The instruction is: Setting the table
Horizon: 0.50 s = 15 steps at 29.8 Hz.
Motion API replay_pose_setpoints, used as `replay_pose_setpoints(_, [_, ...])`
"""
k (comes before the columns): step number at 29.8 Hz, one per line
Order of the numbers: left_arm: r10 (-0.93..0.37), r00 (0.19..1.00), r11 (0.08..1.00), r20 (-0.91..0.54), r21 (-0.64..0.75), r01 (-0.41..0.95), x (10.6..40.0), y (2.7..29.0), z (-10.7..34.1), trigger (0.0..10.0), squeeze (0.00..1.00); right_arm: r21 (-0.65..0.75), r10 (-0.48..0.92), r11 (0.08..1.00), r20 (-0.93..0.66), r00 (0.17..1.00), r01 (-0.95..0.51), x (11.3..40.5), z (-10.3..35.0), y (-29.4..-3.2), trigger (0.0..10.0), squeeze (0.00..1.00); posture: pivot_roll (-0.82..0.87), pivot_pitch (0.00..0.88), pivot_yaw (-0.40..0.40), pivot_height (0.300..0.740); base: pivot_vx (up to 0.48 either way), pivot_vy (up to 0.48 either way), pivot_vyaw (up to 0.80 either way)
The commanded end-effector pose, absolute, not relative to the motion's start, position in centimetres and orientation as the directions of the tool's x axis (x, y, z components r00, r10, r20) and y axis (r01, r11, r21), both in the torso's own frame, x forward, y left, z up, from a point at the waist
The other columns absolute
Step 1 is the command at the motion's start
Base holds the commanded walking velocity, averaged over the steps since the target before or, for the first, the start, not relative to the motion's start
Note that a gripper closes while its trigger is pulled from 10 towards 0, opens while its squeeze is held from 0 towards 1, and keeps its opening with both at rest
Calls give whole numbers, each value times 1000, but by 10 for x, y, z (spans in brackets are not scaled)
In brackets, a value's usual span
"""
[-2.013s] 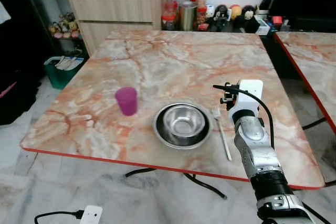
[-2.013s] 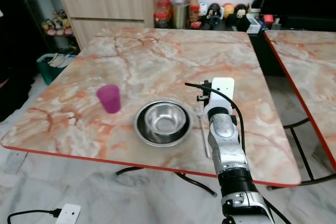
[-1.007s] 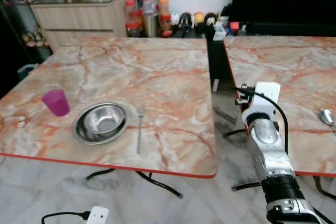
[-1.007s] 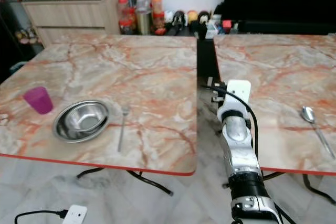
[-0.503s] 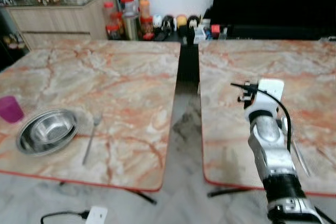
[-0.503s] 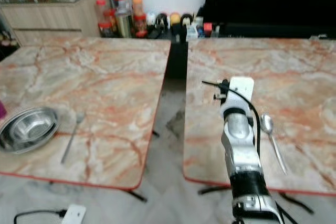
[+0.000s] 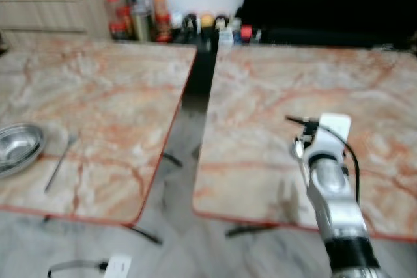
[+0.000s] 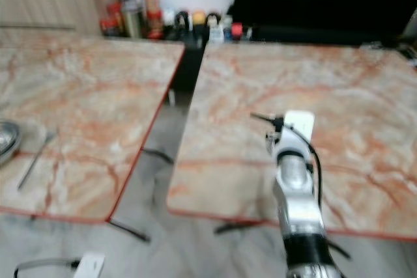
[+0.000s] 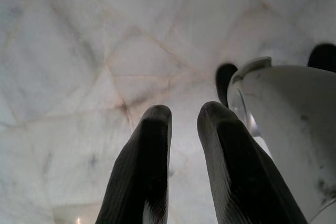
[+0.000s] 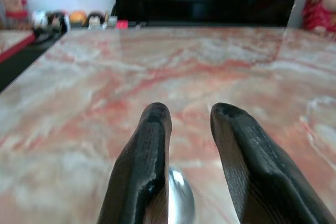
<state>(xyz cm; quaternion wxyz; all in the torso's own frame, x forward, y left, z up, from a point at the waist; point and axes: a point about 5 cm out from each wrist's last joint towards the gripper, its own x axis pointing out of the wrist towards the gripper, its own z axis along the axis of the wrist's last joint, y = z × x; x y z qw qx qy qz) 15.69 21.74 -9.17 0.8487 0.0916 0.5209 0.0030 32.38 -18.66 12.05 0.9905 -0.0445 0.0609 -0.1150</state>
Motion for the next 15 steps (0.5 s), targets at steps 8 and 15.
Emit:
replay_pose_setpoints(8, [110,463,984,-880,162,74,159,221,-90,10000,0,-114,-261,964,-209,943,242,322,111,-195,10000,0,21,0,33,728,0,0,0])
replay_pose_setpoints(15, [111,461,984,-881,164,76,159,222,-90,10000,0,-90,-196,980,-310,930,176,330,101,-185,10000,0,25,0,39,728,0,0,0])
